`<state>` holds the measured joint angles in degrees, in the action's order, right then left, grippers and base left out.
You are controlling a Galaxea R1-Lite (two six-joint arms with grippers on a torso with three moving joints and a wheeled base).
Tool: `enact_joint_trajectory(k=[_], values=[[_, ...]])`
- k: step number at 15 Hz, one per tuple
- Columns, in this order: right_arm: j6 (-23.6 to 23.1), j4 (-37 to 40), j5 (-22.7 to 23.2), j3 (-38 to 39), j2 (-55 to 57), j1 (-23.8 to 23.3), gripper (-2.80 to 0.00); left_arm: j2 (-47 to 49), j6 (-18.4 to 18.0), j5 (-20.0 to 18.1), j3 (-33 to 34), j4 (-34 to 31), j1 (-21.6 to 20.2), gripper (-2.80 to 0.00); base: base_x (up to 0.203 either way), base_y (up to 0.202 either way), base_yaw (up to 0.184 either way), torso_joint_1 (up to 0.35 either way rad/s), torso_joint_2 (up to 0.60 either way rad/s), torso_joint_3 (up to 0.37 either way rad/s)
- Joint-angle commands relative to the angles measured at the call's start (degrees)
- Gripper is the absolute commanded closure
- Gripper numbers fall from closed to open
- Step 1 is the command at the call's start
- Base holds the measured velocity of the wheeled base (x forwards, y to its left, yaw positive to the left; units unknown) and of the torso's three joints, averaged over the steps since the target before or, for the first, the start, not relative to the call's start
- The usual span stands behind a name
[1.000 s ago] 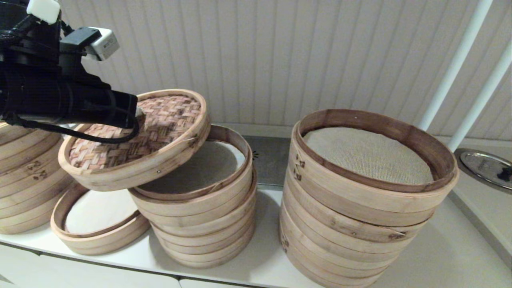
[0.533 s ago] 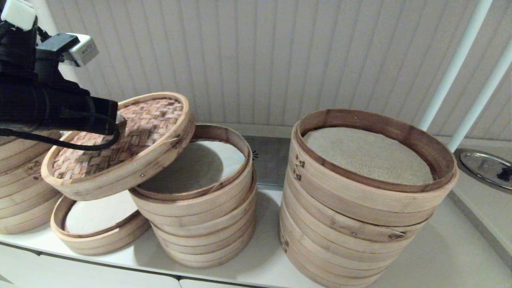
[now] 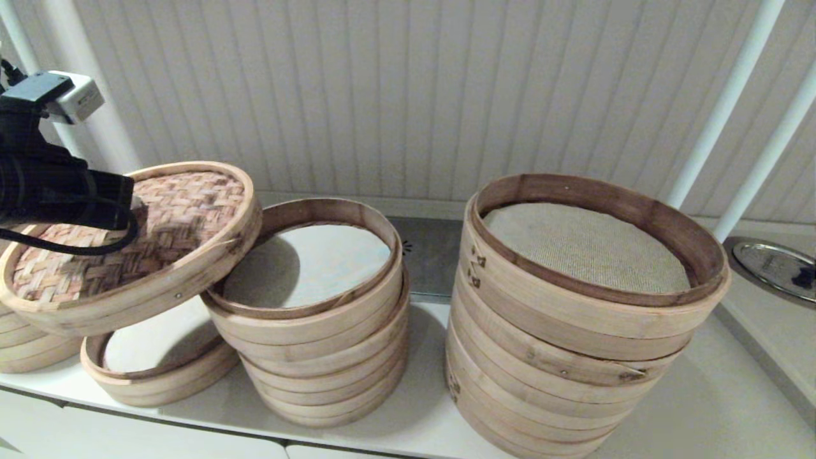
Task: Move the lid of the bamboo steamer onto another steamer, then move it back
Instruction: Put the steamer
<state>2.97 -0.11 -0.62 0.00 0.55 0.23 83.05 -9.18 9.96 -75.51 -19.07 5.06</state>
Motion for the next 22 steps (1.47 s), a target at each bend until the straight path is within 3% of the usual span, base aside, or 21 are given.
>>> enact_joint_trajectory(k=[1,11,22], values=[[0.0,0.0,0.0,0.1,0.0,0.0,0.0,-0.4,-0.1,-0.1,1.4,0.0,-2.4,0.0,0.0,0.0,0.0,0.0,0.0,0.0],[0.0,0.0,0.0,0.1,0.1,-0.1,0.0,-0.9,-0.1,0.5,4.8,5.7,-11.4,0.0,0.0,0.0,0.0,0.0,0.0,0.0],[0.0,-0.1,0.0,0.1,0.0,0.0,0.0,0.4,-0.6,0.2,4.9,5.8,-16.2,0.0,0.0,0.0,0.0,0.0,0.0,0.0]])
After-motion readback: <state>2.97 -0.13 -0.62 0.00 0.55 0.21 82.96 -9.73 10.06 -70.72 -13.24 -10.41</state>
